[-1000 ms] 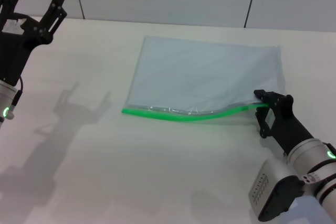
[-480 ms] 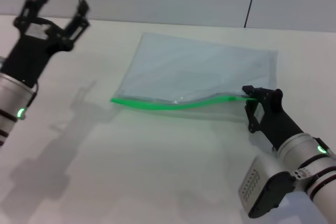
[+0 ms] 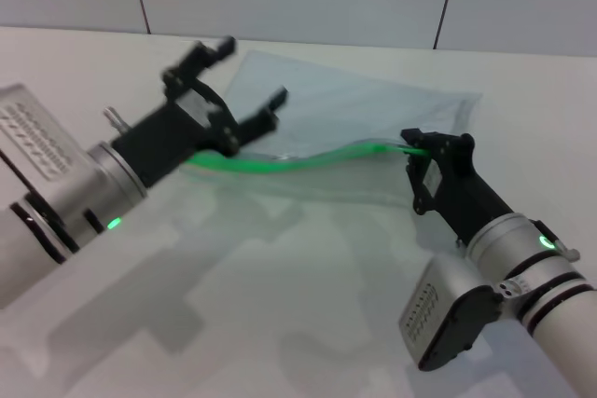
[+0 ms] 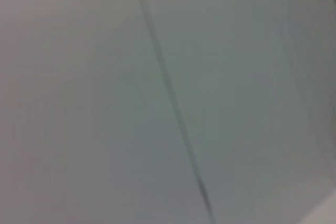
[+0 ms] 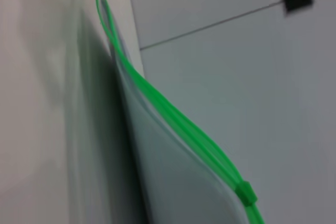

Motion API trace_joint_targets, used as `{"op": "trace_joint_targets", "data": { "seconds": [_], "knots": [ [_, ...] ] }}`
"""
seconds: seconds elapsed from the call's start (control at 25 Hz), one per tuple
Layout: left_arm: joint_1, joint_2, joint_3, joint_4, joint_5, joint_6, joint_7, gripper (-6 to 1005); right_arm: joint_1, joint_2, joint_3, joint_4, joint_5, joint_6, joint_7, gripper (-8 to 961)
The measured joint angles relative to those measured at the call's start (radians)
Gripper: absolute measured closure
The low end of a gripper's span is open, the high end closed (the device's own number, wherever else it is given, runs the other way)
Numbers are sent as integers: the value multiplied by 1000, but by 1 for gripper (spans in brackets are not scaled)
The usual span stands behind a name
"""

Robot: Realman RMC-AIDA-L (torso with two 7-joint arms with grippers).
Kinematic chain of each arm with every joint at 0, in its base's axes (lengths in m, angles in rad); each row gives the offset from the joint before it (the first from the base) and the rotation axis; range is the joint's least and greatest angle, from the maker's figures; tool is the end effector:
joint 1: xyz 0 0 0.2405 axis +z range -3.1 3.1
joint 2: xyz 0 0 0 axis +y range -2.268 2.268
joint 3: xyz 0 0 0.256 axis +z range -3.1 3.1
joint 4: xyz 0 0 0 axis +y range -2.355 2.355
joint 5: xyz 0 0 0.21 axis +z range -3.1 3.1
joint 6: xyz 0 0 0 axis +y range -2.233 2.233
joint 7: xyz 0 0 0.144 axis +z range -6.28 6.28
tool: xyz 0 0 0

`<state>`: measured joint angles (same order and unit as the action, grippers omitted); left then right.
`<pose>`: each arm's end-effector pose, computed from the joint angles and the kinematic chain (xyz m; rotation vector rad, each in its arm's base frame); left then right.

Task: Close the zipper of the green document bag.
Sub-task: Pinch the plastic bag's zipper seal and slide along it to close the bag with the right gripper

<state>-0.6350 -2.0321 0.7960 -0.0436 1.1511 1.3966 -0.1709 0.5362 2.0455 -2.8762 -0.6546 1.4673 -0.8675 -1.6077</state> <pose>-0.2605 0.3466 -0.0322 -2.0909 -0.0068 -0.7936 0.2324 0.3198 -0.1239 -1.8892 -0.7108 -0.2111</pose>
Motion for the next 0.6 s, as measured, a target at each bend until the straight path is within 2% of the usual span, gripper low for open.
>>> {"op": "trace_joint_targets", "data": {
  "seconds": [0.36, 0.6],
  "knots": [
    [-29, -4, 217, 2, 9, -40, 94, 138, 7, 0, 0, -24, -20, 6, -4, 900],
    [-36, -8, 232, -3, 9, -44, 183, 153, 4, 3, 0, -34, -95, 3, 2, 895]
  ]
}}
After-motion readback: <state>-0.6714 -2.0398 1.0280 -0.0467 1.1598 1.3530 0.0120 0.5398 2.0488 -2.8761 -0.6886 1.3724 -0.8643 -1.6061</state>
